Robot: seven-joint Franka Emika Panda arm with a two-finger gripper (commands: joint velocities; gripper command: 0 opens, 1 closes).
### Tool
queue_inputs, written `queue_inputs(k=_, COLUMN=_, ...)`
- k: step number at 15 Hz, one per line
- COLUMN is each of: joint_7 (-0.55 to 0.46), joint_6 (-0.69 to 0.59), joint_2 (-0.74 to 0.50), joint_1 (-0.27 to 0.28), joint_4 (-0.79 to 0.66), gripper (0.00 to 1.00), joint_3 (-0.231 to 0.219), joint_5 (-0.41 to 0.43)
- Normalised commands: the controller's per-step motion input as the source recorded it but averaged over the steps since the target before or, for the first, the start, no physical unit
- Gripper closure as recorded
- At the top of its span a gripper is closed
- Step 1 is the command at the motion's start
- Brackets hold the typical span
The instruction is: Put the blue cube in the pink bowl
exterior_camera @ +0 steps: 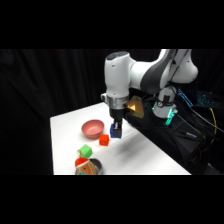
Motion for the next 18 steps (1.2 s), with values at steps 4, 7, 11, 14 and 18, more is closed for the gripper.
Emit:
queue_inputs(k=4, joint_7=-0.53, joint_6=-0.21, joint_2=-0.13, joint_1=-0.291, joint_4=0.12, gripper=0.72, joint_3=0.069, joint_5=0.148)
queue_inputs(k=7, joint_7=-0.53, joint_6=-0.17, joint_2=-0.04, joint_1=-0.245, joint_4=0.16, gripper=0.72, joint_3=-0.007, joint_5=0.151)
queue_inputs(k=11, joint_7=-0.46, joint_6=-0.17, joint_2=0.01, joint_1=-0.198, joint_4=0.20, gripper=0.72, joint_3=-0.059, joint_5=0.155)
queue_inputs(k=14, joint_7=-0.40, joint_6=-0.14, joint_2=0.10, joint_1=-0.158, joint_4=0.24, gripper=0.72, joint_3=-0.069, joint_5=0.179)
queue_inputs(k=18, joint_7=-0.30, joint_6=-0.10, joint_2=0.21, joint_1=-0.109, joint_4=0.27, gripper=0.72, joint_3=-0.052, joint_5=0.180)
